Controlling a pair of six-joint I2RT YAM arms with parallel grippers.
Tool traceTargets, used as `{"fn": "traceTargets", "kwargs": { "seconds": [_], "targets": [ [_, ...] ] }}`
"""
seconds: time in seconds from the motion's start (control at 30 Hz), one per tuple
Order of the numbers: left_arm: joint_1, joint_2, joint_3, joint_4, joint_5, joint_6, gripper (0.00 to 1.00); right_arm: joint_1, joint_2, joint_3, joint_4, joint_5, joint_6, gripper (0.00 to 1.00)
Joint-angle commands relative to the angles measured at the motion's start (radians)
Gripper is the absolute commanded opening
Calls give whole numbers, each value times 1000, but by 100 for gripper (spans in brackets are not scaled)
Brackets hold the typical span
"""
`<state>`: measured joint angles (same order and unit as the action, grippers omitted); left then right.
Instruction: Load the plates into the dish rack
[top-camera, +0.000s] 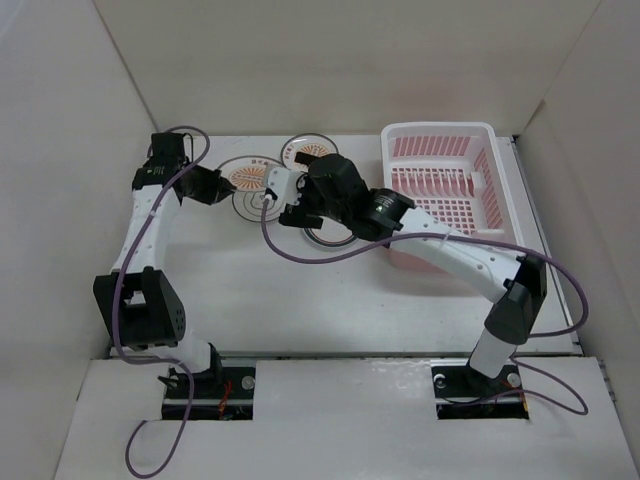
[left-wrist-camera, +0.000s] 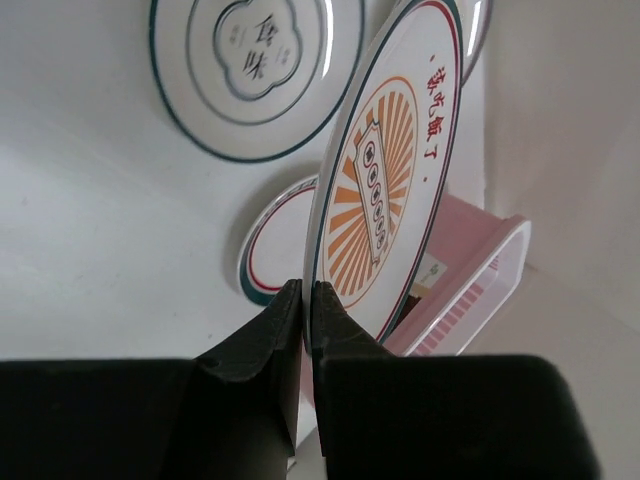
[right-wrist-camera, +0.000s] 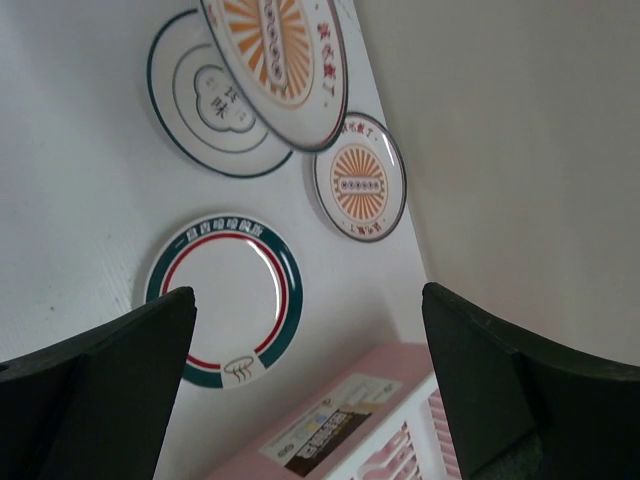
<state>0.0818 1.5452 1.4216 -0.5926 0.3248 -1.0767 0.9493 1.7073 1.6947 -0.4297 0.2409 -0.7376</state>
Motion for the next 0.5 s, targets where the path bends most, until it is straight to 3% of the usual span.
{"fn": "traceTargets", "kwargs": {
  "seconds": [0.0, 0.47],
  "targets": [
    [-7, -95, -10, -62, 57, 4, 0, 13, 27, 89, 57, -86, -28, 98],
    [-109, -146, 20, -70, 117, -19, 0, 13, 121, 134, 48, -141, -9, 95]
  ]
}}
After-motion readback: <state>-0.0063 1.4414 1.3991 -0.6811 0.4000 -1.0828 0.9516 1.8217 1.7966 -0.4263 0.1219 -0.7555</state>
